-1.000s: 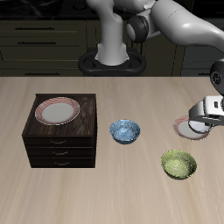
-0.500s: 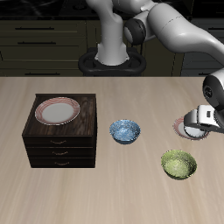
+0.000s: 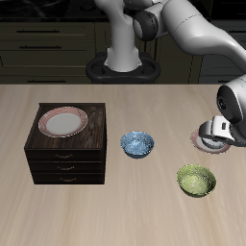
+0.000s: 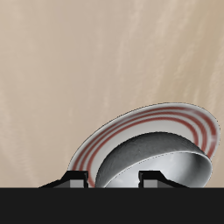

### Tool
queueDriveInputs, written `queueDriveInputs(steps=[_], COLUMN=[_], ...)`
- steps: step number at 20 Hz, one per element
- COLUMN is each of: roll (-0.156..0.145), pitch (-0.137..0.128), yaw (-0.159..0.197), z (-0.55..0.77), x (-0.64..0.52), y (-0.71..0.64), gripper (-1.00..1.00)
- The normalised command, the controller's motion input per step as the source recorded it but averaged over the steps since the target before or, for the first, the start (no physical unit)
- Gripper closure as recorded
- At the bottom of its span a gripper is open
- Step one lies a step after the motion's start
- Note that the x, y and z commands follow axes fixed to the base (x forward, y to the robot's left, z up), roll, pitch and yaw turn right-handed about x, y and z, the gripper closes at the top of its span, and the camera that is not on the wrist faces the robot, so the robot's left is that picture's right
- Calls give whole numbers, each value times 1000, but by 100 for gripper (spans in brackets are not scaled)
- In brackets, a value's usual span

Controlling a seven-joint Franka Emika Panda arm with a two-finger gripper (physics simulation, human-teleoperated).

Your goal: Place the white bowl onto the plate that is on the left side of the table

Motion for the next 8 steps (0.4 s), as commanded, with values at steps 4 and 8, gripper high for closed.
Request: queueDriveInputs(steps=[4, 8], roll=[33, 30], pitch=[-50, -3], yaw=[-18, -20], z=[229, 147], x=[-38, -23], y=[76, 12], gripper=[-100, -100])
